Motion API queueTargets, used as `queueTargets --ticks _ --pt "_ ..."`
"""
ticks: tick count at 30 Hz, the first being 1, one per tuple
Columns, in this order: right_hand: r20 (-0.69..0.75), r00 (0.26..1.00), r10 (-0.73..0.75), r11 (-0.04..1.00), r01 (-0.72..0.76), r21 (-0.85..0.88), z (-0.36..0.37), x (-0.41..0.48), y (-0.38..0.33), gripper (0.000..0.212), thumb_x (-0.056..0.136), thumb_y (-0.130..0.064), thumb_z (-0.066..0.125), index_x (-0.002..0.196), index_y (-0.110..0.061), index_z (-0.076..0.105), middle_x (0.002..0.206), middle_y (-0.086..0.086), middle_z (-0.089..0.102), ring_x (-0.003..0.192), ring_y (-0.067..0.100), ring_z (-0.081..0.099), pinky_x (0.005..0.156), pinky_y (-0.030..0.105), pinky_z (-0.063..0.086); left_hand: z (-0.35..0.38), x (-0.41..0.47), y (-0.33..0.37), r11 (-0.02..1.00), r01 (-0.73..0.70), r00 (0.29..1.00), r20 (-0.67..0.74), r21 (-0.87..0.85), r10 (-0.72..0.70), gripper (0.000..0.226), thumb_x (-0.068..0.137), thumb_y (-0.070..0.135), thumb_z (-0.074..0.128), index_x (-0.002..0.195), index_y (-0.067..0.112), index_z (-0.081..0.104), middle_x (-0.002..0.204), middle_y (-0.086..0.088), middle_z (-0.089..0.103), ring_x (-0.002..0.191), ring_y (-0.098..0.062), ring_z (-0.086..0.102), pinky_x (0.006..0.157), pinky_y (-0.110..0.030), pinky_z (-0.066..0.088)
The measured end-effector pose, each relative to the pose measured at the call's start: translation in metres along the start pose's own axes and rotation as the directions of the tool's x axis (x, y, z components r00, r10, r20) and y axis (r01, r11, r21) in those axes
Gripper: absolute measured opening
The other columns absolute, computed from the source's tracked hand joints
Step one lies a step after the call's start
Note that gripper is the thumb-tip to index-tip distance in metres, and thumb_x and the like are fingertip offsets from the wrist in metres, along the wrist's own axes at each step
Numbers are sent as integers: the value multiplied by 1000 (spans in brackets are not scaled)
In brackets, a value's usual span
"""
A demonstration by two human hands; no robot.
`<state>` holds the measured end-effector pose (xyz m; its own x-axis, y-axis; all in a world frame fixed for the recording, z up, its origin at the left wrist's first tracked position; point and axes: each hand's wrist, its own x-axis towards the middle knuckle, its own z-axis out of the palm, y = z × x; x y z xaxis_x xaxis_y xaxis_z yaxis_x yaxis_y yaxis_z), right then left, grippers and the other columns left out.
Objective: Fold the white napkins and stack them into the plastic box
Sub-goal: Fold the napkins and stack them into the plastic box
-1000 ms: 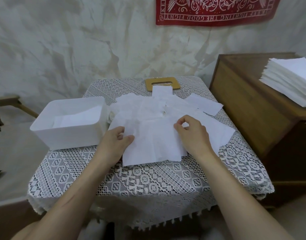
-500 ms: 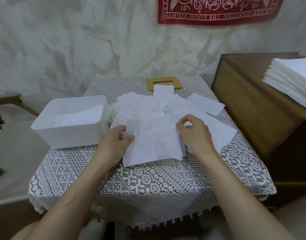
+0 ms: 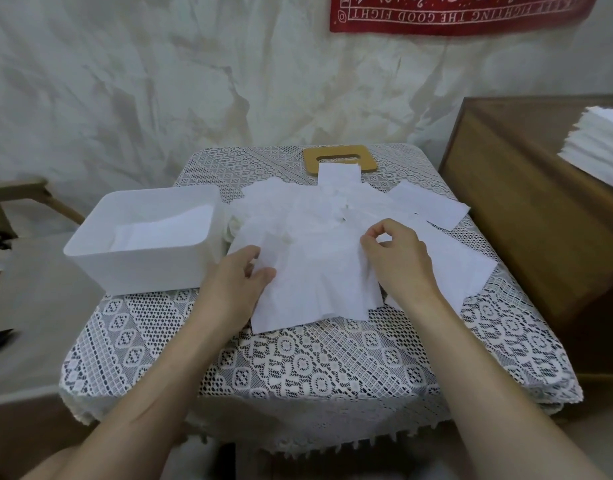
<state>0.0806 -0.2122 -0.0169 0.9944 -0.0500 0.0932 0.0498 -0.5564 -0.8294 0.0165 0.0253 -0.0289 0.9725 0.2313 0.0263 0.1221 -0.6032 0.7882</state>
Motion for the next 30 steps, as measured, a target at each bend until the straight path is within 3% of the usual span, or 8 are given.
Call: queueTargets --ticks 4,7,14,16,21,24,27,30 --pt "55 998 37 999 -39 25 3 8 -1 8 94 -34 60 95 -30 67 89 -7 71 75 16 61 70 31 44 1 -2 2 1000 -14 1000 -3 17 14 12 101 32 62 109 22 64 96 0 72 91 -24 69 82 -47 58" --pt "76 996 47 998 -49 29 5 11 -2 6 92 -32 64 95 -33 68 93 -6 73 78 20 63 76 33 50 1 -4 1 1000 8 1000 -16 12 -8 25 101 38 61 121 24 62 104 1 71 96 -23 69 88 -50 58" --pt "68 997 40 998 -44 49 -2 1 0 6 91 -28 64 86 -27 67 71 -6 66 69 20 58 65 30 42 4 -12 2 1000 -15 999 -35 17 15 31 102 40 58 130 26 61 118 1 71 109 -22 67 91 -45 56" --pt "67 997 49 998 -50 25 -5 -4 2 7 92 -28 63 85 -27 66 67 -6 64 66 21 58 63 33 48 4 -16 3 998 -18 1000 -22 59 19 29 103 39 58 129 29 61 117 4 70 108 -19 66 91 -44 56" --pt "43 997 61 998 -61 -15 -8 -9 4 10 90 -30 64 82 -30 69 81 -5 74 73 23 71 79 47 61 0 -20 3 996 -38 999 -13 75 39 26 103 39 57 127 32 61 117 3 72 109 -18 67 93 -47 56" --pt "31 999 42 998 -40 -49 -10 -12 5 12 91 -27 67 79 -27 69 74 -7 73 62 22 72 78 46 61 -1 -20 4 993 -53 998 -13 106 54 24 103 38 57 126 32 61 109 4 73 103 -18 69 91 -47 57" --pt "-7 1000 18 997 -18 -80 -11 -13 6 15 89 -29 72 76 -24 65 71 -5 70 68 25 71 74 46 61 -1 -21 5 988 -70 997 -23 135 74 25 103 37 57 126 31 61 103 2 73 98 -20 69 88 -46 57" --pt "-6 1000 -10 989 9 -147 -13 -14 3 18 90 -33 71 77 -23 62 74 -7 66 73 23 67 69 33 52 -1 -22 6 986 -78 996 -26 145 82 25 103 37 56 127 31 61 104 2 73 97 -21 68 86 -43 56"
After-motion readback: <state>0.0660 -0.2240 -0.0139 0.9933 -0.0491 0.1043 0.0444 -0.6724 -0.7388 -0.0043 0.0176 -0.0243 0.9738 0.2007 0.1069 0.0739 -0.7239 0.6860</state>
